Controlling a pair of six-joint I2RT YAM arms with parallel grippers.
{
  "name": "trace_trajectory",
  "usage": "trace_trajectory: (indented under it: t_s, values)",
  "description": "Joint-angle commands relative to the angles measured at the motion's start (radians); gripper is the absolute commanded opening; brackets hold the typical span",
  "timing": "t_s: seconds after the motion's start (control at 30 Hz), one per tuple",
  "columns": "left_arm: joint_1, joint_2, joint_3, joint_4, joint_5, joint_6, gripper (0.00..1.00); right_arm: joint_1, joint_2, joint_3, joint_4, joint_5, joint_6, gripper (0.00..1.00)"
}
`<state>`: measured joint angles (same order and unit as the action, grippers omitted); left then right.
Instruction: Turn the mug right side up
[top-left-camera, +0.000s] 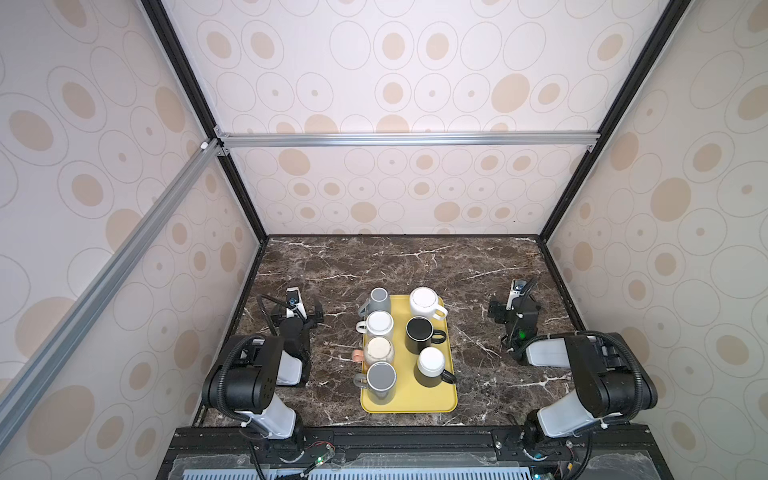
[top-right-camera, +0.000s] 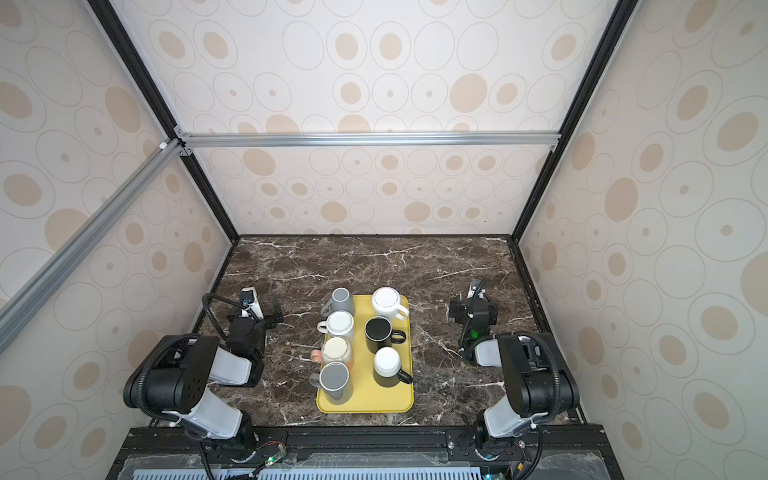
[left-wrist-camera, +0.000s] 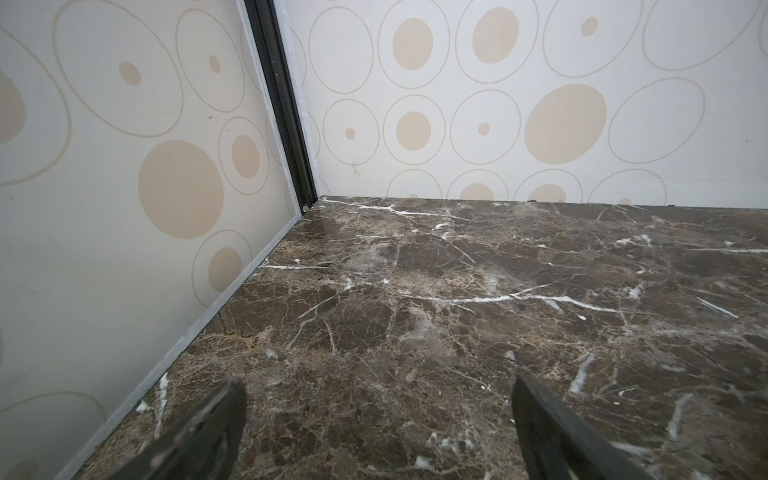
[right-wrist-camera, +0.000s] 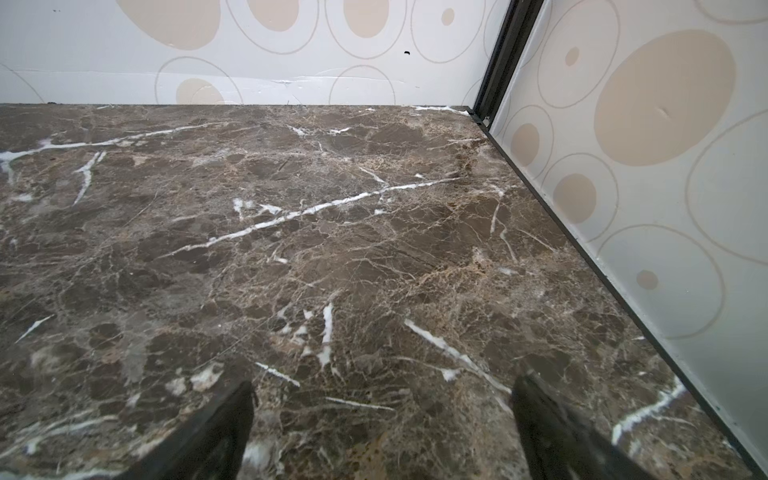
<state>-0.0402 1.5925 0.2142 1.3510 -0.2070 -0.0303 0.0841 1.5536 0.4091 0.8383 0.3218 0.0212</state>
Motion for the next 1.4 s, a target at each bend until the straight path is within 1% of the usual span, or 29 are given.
trace_trajectory:
  t_s: [0.0, 1.27, 1.3, 1.37]
  values:
    - [-0.004, -0.011, 0.004, 0.027, 0.005, 0.004, 1.00, 0.005, -0.009, -0.009, 0.013, 0.008, 0.004, 1.00]
    - [-0.004, -0.011, 0.004, 0.026, 0.006, 0.004, 1.00, 0.005, -0.008, -0.008, 0.013, 0.008, 0.002, 1.00]
    - [-0.004, -0.013, 0.001, 0.032, 0.010, 0.007, 1.00, 0.006, -0.009, -0.007, 0.013, 0.008, 0.003, 1.00]
    - [-0.016, -0.033, -0.031, 0.087, 0.079, 0.054, 1.00, 0.005, -0.011, -0.010, 0.016, 0.008, 0.003, 0.98]
